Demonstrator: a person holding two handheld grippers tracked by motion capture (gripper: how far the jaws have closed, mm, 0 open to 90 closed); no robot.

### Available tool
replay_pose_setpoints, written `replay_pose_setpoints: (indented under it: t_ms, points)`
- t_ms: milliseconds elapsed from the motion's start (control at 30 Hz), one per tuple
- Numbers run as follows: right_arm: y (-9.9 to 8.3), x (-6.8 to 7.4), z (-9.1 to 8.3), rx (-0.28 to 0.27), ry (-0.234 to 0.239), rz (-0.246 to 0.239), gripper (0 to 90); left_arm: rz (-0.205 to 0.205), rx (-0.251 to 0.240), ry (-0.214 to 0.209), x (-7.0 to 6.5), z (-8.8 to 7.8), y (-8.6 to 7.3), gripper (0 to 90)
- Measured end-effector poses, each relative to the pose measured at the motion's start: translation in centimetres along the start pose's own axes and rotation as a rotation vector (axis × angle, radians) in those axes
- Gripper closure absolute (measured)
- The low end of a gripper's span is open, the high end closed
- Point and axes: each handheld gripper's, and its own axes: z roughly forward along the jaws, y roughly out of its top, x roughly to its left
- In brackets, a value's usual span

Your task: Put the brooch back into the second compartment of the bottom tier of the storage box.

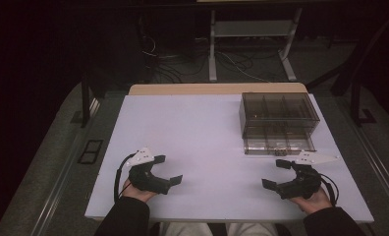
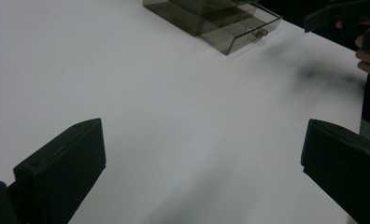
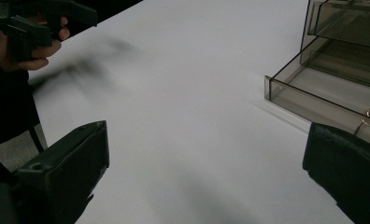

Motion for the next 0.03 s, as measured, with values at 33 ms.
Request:
replay_pose_setpoints:
  t_ms: [33]
  points:
    - [-0.01,0.0,0.03,-0.001,-0.001,0.002,0.2,-0.008,-0.007,0.002,-0.04,-0.02,-0.07,0.0]
